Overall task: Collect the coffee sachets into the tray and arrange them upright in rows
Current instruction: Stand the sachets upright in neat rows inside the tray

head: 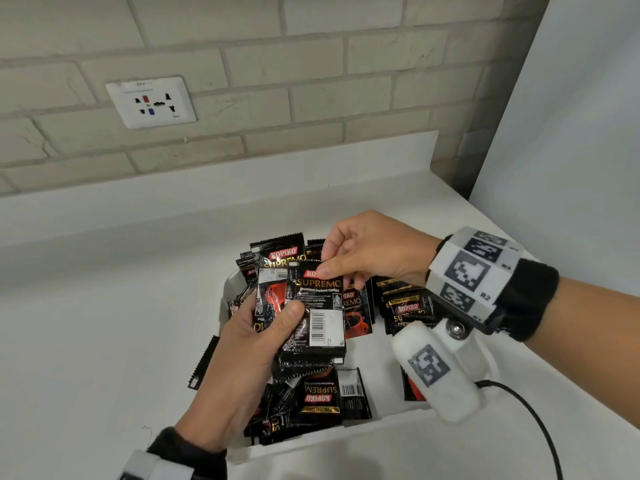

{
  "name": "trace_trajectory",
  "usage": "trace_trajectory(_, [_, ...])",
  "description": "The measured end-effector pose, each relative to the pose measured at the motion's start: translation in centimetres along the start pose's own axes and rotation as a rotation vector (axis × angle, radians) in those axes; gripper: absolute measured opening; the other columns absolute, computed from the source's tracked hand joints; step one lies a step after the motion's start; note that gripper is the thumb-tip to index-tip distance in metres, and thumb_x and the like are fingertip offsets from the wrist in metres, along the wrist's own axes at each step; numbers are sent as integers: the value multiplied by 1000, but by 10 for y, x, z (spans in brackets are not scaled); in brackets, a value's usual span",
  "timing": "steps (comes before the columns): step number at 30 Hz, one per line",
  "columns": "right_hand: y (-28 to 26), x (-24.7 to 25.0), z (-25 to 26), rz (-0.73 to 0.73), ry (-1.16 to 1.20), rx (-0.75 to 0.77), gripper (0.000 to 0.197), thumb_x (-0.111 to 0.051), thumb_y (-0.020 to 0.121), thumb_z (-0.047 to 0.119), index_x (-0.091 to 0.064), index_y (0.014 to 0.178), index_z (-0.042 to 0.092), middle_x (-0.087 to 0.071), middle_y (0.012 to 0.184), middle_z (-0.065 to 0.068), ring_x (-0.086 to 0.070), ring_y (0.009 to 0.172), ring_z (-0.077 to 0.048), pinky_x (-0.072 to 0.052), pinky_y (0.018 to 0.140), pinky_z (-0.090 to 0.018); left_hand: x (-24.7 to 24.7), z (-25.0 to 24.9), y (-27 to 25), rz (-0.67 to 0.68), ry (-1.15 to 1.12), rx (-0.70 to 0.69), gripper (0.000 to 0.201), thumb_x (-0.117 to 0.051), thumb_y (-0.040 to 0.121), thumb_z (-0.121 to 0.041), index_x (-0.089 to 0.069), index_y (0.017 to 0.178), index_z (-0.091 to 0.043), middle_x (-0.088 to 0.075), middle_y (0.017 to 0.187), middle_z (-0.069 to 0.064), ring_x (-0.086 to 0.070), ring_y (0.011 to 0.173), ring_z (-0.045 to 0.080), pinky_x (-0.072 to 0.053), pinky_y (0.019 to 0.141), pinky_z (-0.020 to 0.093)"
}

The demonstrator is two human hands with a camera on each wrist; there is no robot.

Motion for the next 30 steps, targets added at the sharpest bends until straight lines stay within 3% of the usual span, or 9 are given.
trace_trajectory(3, [-2, 7, 0, -28, 1, 4, 19, -72, 74, 5, -55, 76, 12, -62, 55, 4, -55, 47, -7, -47, 44, -15, 1, 3, 0, -23, -59, 19, 46, -84, 55, -44, -69, 96, -33, -73, 102, 5, -71, 92, 22, -58, 71, 33])
trace_trajectory(4, [-3, 11, 1, -42, -14, 9, 18, -72, 75, 6, -55, 76, 12, -62, 55, 4, -55, 47, -7, -48, 45, -16, 3, 5, 0, -47, -70, 28, 38, -76, 65, -35, -67, 102, -30, -73, 101, 5, -71, 91, 22, -58, 73, 35])
trace_trajectory(6, [-5, 19, 3, -67, -30, 17, 16, -70, 77, 6, -56, 76, 13, -62, 59, 1, -56, 50, -9, -50, 47, -18, 10, 6, 0, -93, -54, 37, 37, -64, 72, -24, -62, 109, -23, -74, 96, 6, -72, 84, 21, -57, 71, 36])
trace_trajectory(10, [-9, 39, 6, -103, 65, 10, 14, -61, 82, -3, -62, 78, 11, -60, 70, -2, -57, 51, -5, -52, 49, -16, 23, -4, -1, -175, -22, -17, 56, -76, 60, -32, -61, 111, -16, -75, 89, 6, -72, 72, 18, -56, 54, 25])
trace_trajectory(14, [-12, 43, 6, -102, 110, 6, 14, -59, 83, -4, -64, 82, 9, -61, 74, -4, -60, 52, -3, -52, 48, -15, 29, -2, 2, -206, -7, -21, 42, -64, 68, -23, -61, 109, -17, -75, 87, 4, -72, 72, 17, -56, 56, 25])
trace_trajectory(18, [-11, 27, 6, -55, 29, 13, 15, -61, 83, -2, -60, 80, 13, -62, 73, -6, -59, 54, -6, -53, 48, -16, 14, 7, 2, -128, -7, 53, 32, -60, 73, -27, -62, 105, -23, -75, 94, 6, -72, 83, 20, -59, 66, 29])
trace_trajectory(20, [-9, 19, 6, -46, -69, 32, 16, -63, 83, 2, -58, 79, 17, -63, 72, -4, -59, 58, -7, -51, 47, -16, 6, 10, 1, -88, -33, 83, 37, -60, 73, -29, -62, 109, -24, -74, 99, 7, -71, 89, 22, -59, 69, 31])
trace_trajectory(24, [-6, 7, 5, -36, -158, 62, 19, -64, 83, 4, -57, 76, 20, -63, 69, -1, -57, 51, 1, -48, 47, -15, 1, 10, -2, -74, -50, 93, 46, -64, 68, -21, -61, 113, -13, -73, 98, 11, -71, 86, 25, -59, 65, 29])
trace_trajectory(30, [-8, 20, 14, -62, -156, 32, 18, -61, 85, 3, -64, 78, 19, -66, 78, -1, -58, 63, -12, -49, 48, -15, 20, -1, -3, -174, -9, 23, 41, -71, 68, -18, -62, 107, -16, -74, 94, 9, -72, 80, 23, -58, 59, 27])
Point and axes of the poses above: each hand's wrist, its own y-axis towards the middle knuckle, its own x-axis out of the back of the hand, z = x × y, the point moved 10 cm from there along y, towards the middle knuckle
